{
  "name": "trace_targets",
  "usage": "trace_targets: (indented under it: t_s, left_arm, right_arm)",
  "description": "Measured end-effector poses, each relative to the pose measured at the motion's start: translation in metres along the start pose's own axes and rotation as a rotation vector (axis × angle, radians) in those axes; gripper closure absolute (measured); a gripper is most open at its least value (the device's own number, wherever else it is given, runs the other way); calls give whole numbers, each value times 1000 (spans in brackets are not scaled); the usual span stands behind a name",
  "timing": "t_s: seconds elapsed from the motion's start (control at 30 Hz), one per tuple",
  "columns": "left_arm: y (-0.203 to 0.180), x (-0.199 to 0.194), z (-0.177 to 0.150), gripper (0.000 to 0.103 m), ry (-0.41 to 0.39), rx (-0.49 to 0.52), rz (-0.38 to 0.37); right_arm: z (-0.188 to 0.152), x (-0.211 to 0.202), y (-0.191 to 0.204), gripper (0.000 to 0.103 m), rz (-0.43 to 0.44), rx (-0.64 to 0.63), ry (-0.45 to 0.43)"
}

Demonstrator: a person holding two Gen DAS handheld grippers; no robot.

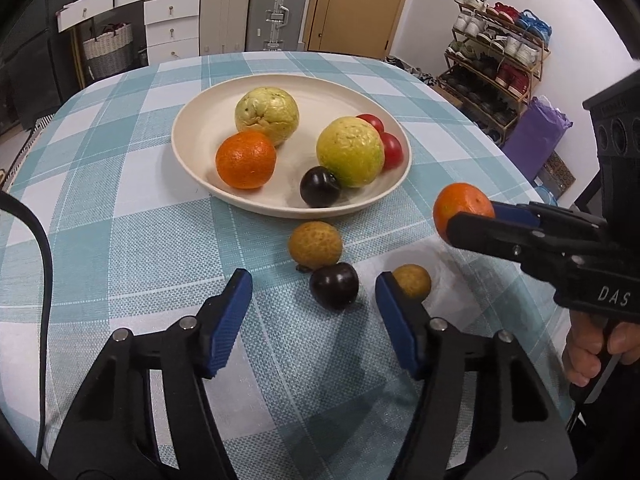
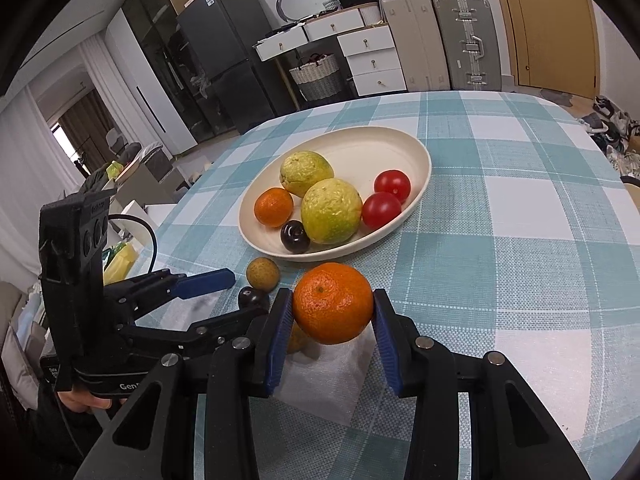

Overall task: Organize fruits
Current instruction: 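Grasp the second dark plum with the left gripper while the right gripper holds the orange, then carry the orange and the plum over the plate with both grippers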

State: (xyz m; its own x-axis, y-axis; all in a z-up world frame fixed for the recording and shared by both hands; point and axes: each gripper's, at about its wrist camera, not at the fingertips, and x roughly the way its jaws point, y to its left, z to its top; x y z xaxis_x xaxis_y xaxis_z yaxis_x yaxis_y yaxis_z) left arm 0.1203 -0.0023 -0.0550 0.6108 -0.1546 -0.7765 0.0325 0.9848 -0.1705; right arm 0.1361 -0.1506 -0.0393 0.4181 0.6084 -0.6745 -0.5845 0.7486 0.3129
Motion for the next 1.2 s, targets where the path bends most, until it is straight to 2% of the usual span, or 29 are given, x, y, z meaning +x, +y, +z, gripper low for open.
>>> trace_targets:
  t_s: [0.07,0.27,0.4,0.53,0.67,0.83,1.2]
  left_arm:
    - [-1,0,0,45,7,7,-10]
    - [-4,-2,-2,67,21,30,-29]
    - [-7,-2,-2,74,25,45,-39]
    - [-7,-2,-3,75,22,45,-44]
    - [-7,-3,-3,81,19,42,-42]
    - [-5,-5,-2,81,12,37,-52]
    - [1,-30,-1,81,-63,18,-64]
  right_arm:
    - [1,0,-1,63,-1,1,-1]
    - [2,-1,-1,63,-2,0,-3]
    - [1,0,0,63,-1,-2,-1]
    - [2,0,0,63,-1,-5,-1]
    - [2,0,0,63,-1,-4,-1]
    - [2,1,0,63,-2,-3,0]
    - [6,-2,5,63,-4,-15,-19]
